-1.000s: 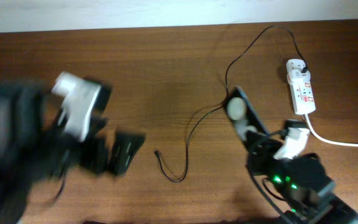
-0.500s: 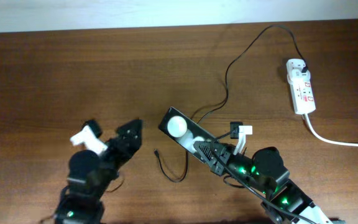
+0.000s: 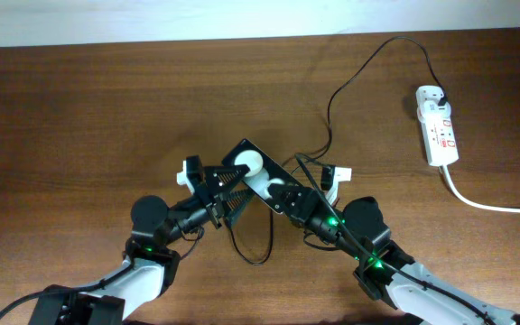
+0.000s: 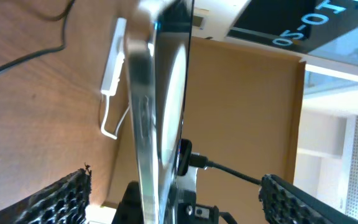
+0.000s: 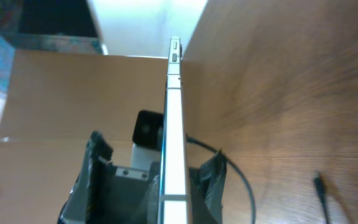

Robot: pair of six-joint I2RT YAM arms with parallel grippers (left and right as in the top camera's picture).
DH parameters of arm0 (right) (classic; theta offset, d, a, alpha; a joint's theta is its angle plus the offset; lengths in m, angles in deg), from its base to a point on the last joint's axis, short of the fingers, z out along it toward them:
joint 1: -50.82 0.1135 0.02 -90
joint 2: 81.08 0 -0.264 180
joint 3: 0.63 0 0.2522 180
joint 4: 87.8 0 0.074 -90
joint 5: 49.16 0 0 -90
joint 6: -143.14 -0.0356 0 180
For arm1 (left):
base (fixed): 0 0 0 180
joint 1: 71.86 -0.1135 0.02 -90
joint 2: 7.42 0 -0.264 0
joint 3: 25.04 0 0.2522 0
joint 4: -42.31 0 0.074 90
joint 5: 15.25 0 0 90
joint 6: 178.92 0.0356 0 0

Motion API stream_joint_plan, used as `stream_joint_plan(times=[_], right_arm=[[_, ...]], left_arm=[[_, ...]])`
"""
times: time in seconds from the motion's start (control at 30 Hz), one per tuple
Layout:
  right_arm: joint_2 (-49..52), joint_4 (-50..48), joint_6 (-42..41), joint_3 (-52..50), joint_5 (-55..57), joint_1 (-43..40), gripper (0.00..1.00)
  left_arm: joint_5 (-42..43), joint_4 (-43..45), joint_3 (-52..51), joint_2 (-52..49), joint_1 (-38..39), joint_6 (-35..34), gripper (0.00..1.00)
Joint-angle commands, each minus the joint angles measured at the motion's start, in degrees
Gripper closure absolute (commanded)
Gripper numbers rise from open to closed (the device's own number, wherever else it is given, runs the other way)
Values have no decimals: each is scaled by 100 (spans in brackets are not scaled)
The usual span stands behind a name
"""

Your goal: Plug charger to phone and switch on socket

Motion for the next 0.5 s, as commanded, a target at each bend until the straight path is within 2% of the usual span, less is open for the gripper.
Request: stream_joint_plan(times=[0.0, 0.07, 0.1, 0.17, 0.23, 0.3, 0.4, 0.43, 0.47], right_arm=[[-44, -175, -203, 118, -175, 105, 96], [-44, -177, -730, 118, -55, 341, 96], [-44, -175, -988, 118, 153, 468, 96], [-44, -175, -1014, 118, 494, 601, 96], [-44, -173, -1102, 118, 551, 634, 96], [-44, -173, -1099, 118, 544, 634, 96], [-44, -173, -1097, 120, 544, 634, 95], [-44, -170, -1097, 120, 542, 634, 92], [-44, -166, -1097, 118, 538, 634, 83]], left_arm=[[-267, 37, 275, -24, 2, 380, 24], [-289, 35, 280, -24, 2, 435, 29], [-326, 37, 280, -24, 2, 435, 38], [-326, 37, 280, -24, 4, 433, 50], [-330, 37, 280, -24, 2, 435, 62], [-350, 35, 280, -24, 2, 433, 81], [-348, 35, 280, -24, 2, 431, 100], [-348, 35, 280, -24, 2, 431, 100], [-354, 35, 280, -24, 2, 431, 100]])
